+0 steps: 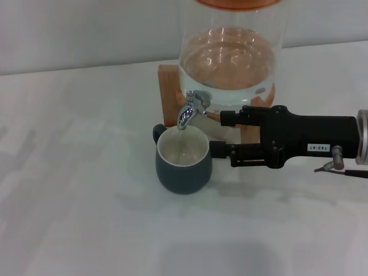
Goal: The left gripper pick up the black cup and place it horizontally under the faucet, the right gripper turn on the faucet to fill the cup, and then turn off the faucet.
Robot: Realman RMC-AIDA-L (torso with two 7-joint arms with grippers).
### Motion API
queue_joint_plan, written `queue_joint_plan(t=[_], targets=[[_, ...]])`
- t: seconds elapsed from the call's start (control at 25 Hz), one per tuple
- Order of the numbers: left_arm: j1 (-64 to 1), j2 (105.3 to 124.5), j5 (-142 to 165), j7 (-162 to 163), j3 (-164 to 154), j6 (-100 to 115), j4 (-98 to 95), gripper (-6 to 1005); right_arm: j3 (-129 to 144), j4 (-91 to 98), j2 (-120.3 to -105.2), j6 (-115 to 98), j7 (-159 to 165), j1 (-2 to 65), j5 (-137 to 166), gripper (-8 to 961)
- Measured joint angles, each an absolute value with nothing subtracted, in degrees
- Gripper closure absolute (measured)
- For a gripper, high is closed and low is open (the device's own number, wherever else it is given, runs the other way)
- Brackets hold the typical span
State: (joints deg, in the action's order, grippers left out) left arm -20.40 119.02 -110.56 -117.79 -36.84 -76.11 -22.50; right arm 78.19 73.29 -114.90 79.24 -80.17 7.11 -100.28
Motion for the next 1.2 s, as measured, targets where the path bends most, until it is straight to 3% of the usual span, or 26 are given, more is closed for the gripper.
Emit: queue_joint_plan(t=[1.2], targets=[[-19.33, 119.24, -111.80, -126.31, -36.55, -84.88, -22.14, 236, 79.66, 70.14, -114.96, 79.45, -81.72, 8.15, -102.71, 146]])
